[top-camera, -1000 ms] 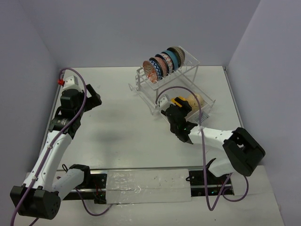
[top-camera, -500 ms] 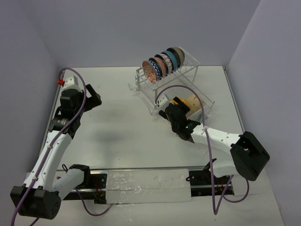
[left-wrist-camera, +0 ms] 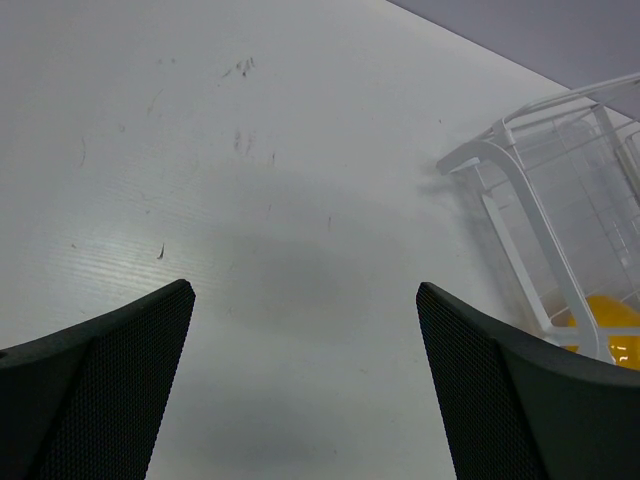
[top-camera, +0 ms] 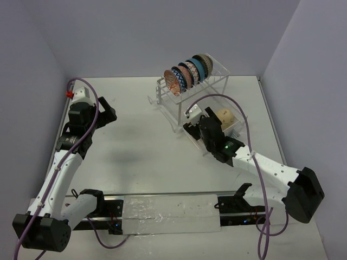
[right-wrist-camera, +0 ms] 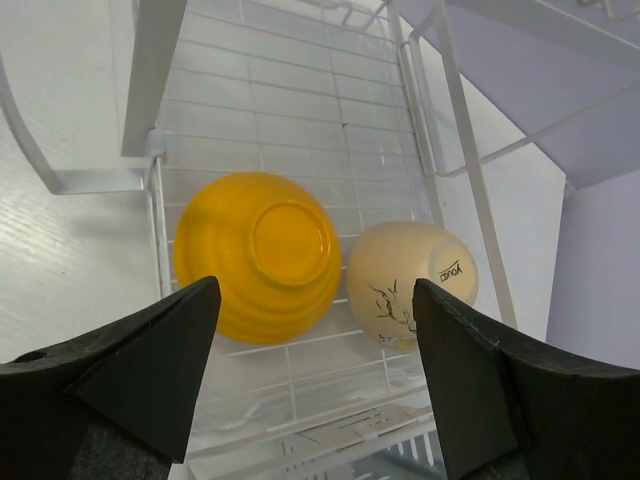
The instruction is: Load the bowls into the dish rack
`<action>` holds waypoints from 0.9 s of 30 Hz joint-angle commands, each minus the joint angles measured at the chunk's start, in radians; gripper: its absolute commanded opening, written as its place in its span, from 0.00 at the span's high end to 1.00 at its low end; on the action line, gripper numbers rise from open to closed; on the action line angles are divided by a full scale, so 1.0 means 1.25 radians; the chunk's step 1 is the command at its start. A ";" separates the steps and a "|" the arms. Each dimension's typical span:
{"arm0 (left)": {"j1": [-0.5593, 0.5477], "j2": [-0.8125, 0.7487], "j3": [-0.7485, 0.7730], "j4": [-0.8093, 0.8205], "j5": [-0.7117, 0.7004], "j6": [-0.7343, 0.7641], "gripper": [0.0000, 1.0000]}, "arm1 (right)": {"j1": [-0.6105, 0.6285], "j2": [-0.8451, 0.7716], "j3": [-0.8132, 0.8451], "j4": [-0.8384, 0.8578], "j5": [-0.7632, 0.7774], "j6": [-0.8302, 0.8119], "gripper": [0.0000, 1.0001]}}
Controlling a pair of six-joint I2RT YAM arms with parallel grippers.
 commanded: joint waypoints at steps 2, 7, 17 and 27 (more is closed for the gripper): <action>0.010 -0.002 0.000 0.030 0.021 -0.005 0.01 | 0.003 -0.081 0.046 -0.023 -0.025 0.064 0.14; 0.010 -0.009 0.004 0.026 0.028 -0.006 0.01 | -0.017 -0.173 0.073 -0.023 -0.033 0.139 0.08; 0.011 -0.049 0.107 -0.041 0.008 -0.001 0.01 | -0.201 -0.256 0.213 -0.102 -0.107 0.331 0.04; 0.011 -0.102 0.230 -0.150 -0.065 0.031 0.01 | -0.310 -0.268 0.344 -0.139 0.023 0.429 0.00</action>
